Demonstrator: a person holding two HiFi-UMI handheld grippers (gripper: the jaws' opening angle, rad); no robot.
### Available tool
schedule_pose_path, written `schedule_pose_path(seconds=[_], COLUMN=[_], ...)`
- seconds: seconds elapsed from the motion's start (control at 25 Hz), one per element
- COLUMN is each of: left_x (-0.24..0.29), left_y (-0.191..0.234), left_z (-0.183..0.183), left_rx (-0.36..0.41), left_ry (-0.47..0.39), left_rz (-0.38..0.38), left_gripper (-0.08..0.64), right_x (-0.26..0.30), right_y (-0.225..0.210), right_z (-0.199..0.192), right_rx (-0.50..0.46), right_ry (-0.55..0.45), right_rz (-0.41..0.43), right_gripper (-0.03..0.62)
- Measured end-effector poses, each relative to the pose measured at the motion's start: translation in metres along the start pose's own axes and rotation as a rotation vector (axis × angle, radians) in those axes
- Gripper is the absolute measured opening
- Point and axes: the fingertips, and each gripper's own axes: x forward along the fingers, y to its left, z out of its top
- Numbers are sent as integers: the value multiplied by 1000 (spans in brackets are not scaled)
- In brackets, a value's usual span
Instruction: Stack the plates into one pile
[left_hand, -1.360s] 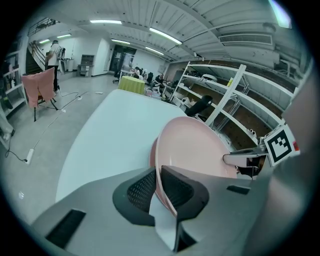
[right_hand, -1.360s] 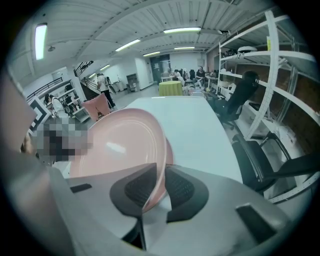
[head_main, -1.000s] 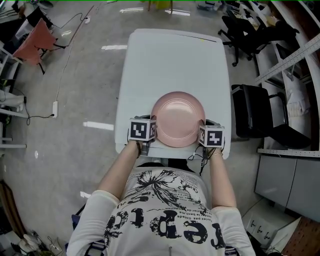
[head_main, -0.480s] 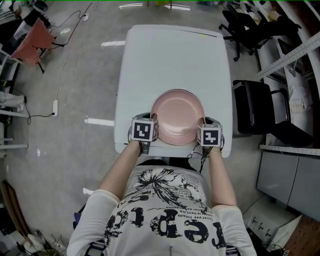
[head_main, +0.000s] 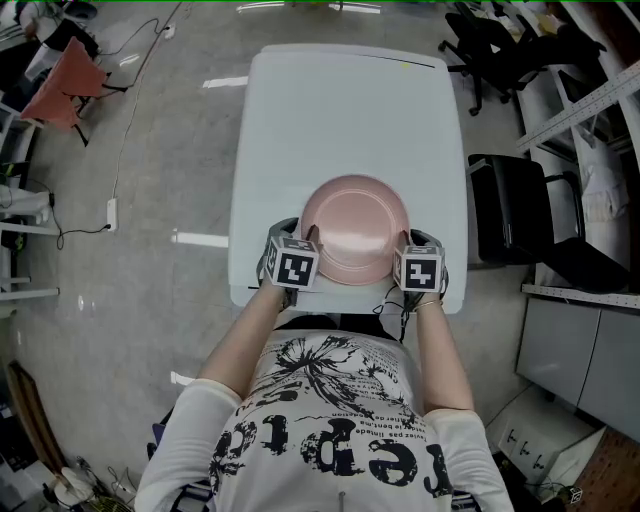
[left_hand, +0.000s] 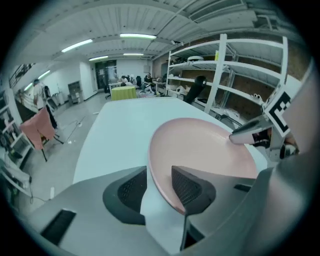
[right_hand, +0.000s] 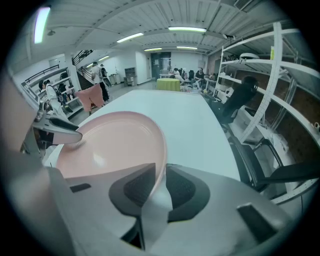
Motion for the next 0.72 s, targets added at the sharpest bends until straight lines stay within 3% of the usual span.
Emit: schedule_pose_path(seconds=[0.08,0.2,0.44,0.64,0.72], left_x=[2,7,11,2,-9], left_y=[2,3,5,6,6], left_z=[-3,-7,-3,9,20], left_rx=[45,1,-33,-76,-97], left_ry=[-2,8,4,-34,-62], left_rz=[18,4,-5,-34,-47], left_gripper=[170,170,170,170,148], right_x=[1,3,8,3,-6], right_y=[0,-2,-9,-8,-8], right_z=[1,1,4,12,21], right_rx=[-1,7,15,35,60], right_ry=[0,0,-17,-55,-97], right_rz=[0,1,-7,2,4], right_gripper=[72,75,146,144,93])
